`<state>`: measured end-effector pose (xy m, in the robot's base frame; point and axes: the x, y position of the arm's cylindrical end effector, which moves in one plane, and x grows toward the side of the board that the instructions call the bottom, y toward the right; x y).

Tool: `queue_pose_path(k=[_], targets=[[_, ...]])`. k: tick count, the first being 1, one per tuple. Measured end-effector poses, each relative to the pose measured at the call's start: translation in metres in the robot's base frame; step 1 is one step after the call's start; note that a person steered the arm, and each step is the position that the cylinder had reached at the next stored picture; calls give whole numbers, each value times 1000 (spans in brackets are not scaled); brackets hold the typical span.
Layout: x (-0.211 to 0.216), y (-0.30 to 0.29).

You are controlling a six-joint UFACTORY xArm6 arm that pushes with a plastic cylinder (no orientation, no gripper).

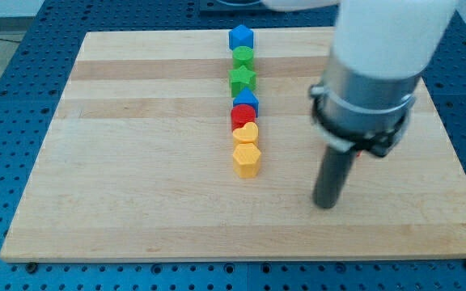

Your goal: Push the yellow hexagon to the left of the red star

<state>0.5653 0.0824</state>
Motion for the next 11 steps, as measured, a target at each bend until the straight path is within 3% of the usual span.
queue_pose_path(k=[2, 3, 4, 9, 11], targets=[[-6, -178], [-41, -166], [-52, -113], [-83, -22], [-91, -17]])
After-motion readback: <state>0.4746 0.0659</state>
